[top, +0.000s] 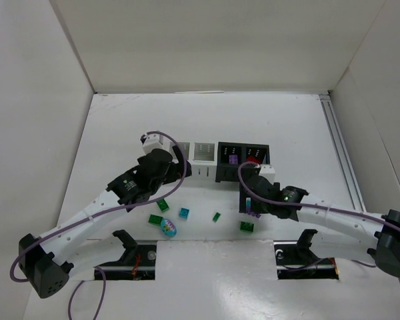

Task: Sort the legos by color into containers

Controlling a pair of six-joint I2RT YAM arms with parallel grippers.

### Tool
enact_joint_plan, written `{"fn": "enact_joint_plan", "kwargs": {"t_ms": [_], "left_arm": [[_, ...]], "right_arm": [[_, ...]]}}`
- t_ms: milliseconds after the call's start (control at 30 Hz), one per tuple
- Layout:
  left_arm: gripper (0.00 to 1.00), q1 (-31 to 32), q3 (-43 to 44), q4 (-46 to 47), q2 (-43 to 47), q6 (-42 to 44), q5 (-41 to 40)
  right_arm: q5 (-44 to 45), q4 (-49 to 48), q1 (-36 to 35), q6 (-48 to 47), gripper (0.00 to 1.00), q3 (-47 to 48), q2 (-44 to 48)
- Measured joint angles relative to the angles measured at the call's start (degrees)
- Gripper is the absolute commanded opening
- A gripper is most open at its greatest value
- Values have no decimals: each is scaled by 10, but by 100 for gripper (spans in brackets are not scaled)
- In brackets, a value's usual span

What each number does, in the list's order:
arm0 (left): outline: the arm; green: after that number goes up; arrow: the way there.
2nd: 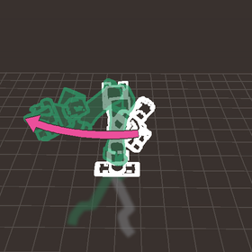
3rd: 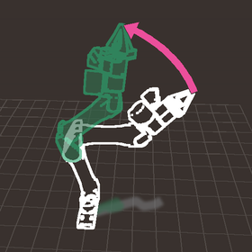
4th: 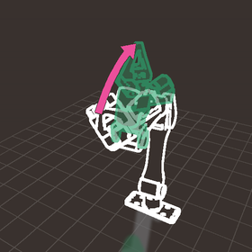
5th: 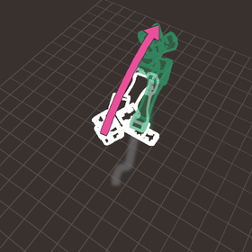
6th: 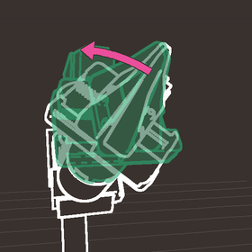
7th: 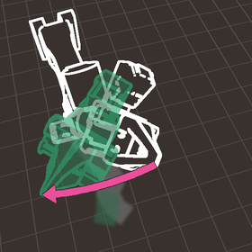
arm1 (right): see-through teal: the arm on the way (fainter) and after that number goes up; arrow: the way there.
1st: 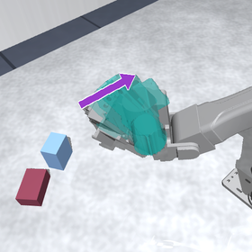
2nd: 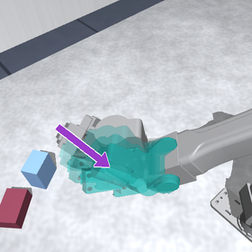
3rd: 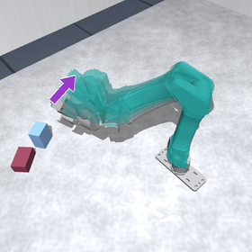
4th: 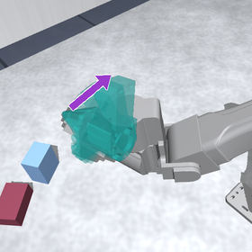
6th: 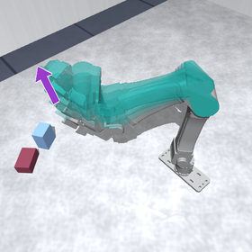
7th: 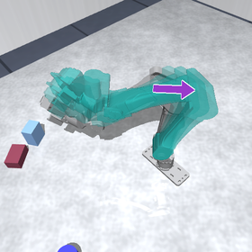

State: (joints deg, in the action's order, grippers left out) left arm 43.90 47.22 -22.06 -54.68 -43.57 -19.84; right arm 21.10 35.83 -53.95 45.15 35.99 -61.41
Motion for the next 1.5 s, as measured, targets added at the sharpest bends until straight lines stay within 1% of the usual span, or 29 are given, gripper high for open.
{"fn": "enact_joint_plan", "kwargs": {"t_ms": [133, 300, 533, 800, 1033, 1067, 1200, 1233, 1333, 1400, 1433, 1500], "left_arm": [[100, 0, -3, 3, 0, 1, 12], [100, 0, -17, 9, 0, 6, 34], [100, -1, -23, 13, 0, 8, 51], [100, -1, -23, 15, 0, 9, 56], [100, -1, -23, 17, 0, 10, 57], [100, -1, -23, 17, 0, 10, 58], [100, -1, -27, 17, 0, 10, 58], [100, -1, -27, 17, 0, 10, 59], [100, -1, -27, 17, 0, 10, 59], [100, -1, -27, 17, 0, 10, 59], [100, -1, -27, 17, 0, 10, 59], [100, -1, -28, 17, 0, 10, 59]], "right_arm": [[20, -5, -5, 60, 98, -9, 0], [45, 0, -5, 109, 98, -13, -20], [69, -4, -5, 136, 95, -14, -26], [75, -19, -5, 143, 95, -28, -52], [77, -49, -5, 144, 86, -32, -75], [78, -52, -5, 144, 86, -32, -77], [80, -70, -5, 144, 78, -35, -86], [80, -72, -5, 144, 73, -37, -88], [84, -81, -5, 143, 68, -39, -93], [88, -84, -5, 143, 62, -39, -96], [90, -85, -5, 142, 58, -39, -96], [92, -86, -5, 141, 53, -39, -96]]}}
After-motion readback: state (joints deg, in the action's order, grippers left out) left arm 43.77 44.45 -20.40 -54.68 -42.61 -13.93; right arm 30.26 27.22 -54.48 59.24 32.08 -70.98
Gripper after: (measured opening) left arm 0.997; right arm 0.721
